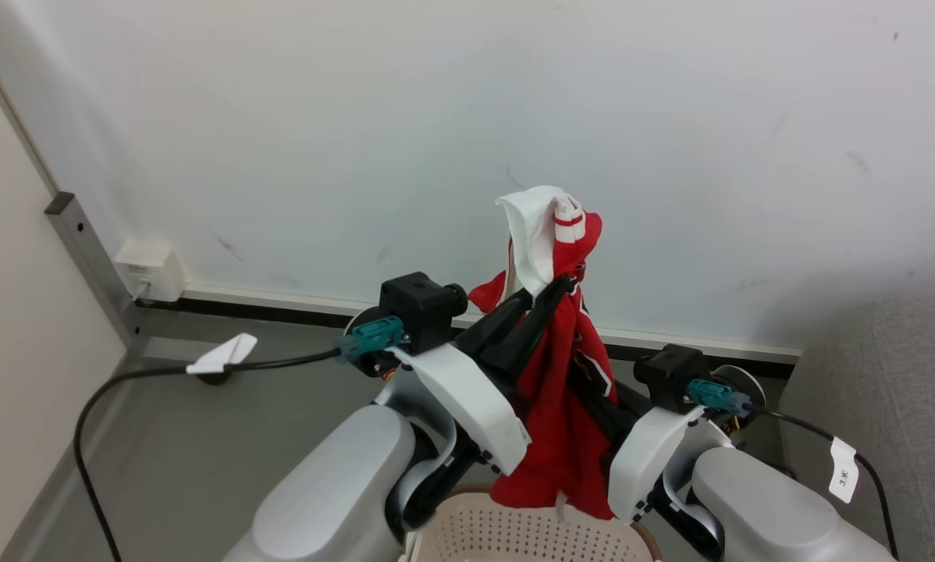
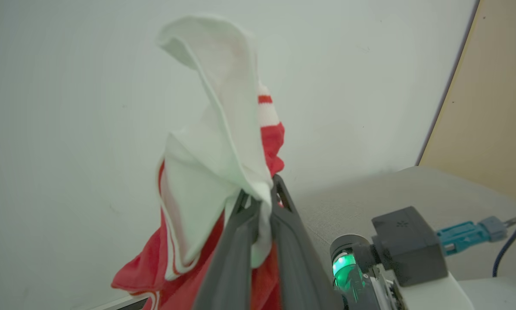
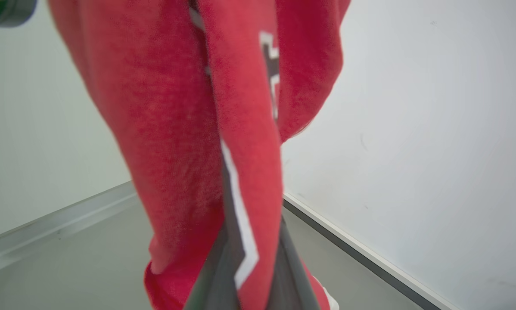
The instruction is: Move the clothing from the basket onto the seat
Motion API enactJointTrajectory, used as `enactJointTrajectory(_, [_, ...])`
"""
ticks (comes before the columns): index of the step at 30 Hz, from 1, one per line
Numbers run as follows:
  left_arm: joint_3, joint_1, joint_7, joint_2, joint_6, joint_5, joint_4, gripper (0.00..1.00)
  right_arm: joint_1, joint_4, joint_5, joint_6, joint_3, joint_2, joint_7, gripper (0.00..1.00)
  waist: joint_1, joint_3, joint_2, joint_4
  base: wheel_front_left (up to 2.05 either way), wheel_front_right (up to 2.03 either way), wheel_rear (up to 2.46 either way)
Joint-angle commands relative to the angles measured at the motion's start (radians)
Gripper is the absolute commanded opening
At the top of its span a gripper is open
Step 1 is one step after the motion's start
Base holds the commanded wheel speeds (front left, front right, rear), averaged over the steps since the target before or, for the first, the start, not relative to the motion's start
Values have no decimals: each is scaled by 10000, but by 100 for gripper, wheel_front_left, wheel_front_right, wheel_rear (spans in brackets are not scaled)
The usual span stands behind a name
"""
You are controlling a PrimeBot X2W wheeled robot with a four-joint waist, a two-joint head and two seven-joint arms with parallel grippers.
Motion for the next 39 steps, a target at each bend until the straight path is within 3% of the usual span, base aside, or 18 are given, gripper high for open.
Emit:
enactJointTrajectory(1, [63,133,-62,53,53,-156,23,0,-9,-70,104,-22,-56,-134,-33,0,-1,-1,0,-37,0,0,0])
enactJointTrajectory(7, [72,183,-119,128,114,-179,100,0,284,-440,-76,-22,-485,-346,-34,0,-1,-38,0,-179,0,0,0])
enactJointTrajectory(18, [-5,429,-155,234,265,-211,250,0,939,-1438,-1242,-22,-2698,-762,-34,0,-1,-40,0,-361,0,0,0])
enactJointTrajectory(19, [-35,458,-106,238,271,-218,272,3,996,-1521,-1320,-22,-2870,-779,-34,0,-1,-40,0,-380,0,0,0])
enactJointTrajectory(20, [-51,474,-106,244,268,-212,276,32,1047,-1600,-1386,-22,-3022,-788,-34,0,-1,-38,0,-403,0,0,0])
enactJointTrajectory(22, [-100,532,-66,263,263,-251,315,100,1110,-1760,-1580,-22,-3309,-817,-34,0,-1,-34,0,-467,0,0,0])
enactJointTrajectory(31, [-326,690,-49,242,153,-245,287,100,1404,-2455,-2084,-22,-4612,-1385,-35,0,-1,53,0,-898,0,0,0])
enactJointTrajectory(39, [-530,849,-174,299,129,-148,298,100,1715,-2995,-2631,-22,-5748,-1918,-35,0,-1,239,0,-1754,0,0,0])
